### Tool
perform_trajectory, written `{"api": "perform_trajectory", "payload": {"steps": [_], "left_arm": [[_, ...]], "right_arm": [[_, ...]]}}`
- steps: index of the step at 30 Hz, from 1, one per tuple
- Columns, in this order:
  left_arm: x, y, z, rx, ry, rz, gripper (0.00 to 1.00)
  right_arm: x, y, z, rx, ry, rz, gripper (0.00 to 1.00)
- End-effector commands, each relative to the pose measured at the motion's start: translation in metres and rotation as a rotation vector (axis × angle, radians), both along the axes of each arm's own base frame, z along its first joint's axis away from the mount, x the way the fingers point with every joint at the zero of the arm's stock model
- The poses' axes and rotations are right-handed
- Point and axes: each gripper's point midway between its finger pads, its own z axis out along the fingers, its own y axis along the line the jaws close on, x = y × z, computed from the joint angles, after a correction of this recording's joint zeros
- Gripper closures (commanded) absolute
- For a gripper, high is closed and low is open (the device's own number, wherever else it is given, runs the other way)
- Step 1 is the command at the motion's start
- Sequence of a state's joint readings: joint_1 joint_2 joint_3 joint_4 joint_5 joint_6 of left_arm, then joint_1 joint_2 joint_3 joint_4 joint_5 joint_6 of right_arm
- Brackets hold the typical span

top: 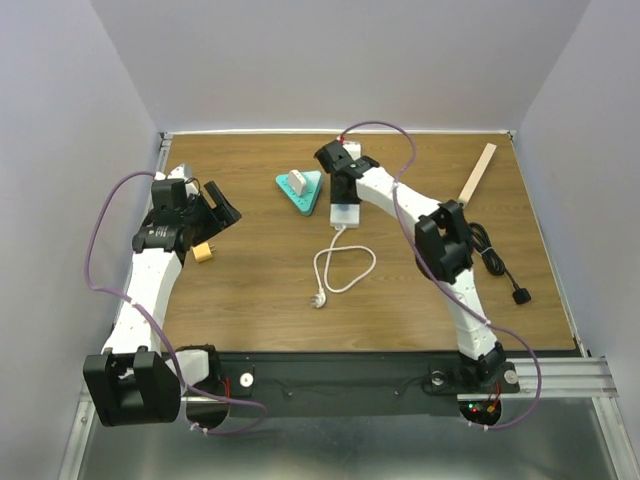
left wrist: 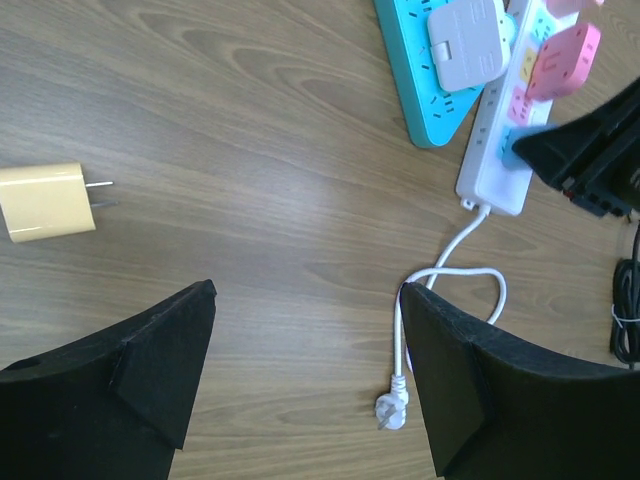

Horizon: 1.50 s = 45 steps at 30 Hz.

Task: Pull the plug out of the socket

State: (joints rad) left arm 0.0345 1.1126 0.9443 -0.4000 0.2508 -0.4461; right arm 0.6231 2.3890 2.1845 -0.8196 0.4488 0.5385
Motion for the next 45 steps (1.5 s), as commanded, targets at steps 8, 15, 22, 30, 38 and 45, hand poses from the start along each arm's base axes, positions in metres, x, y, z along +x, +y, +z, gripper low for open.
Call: {"api": "perform_trajectory", "payload": {"steps": [8,15,22,30,38,45], "left_arm": [[0.008,-0.015,0.001,-0.052,-0.043,-0.056,0.15],[0.021,-0.046,0.001,-0.066,-0.044,-0.118,0.15],[0.047,-0.101,0.009,-0.064,-0.041,-0.202,0.15],[0.072,-0.164,0.013,-0.063,-0.035,-0.274,0.15],[0.08,-0.217,0.001,-0.022,0.02,-0.311,0.15],[0.082,-0.247,-0.018,0.051,0.088,-0.319,0.15]], "right_arm": [[-0.147,-0.036,-0.001,0.037,0.16,0.072,1.0],[-0.196,0.007,0.002,0.238,0.245,0.271,0.84],[-0.19,0.015,0.035,0.313,0.162,0.287,0.0],[-0.157,-0.067,0.092,0.447,-0.054,-0.031,0.08],[-0.174,-0.059,0.077,0.748,0.11,0.243,1.0],[-0.161,-0.032,0.068,0.885,0.153,0.369,0.99]]}}
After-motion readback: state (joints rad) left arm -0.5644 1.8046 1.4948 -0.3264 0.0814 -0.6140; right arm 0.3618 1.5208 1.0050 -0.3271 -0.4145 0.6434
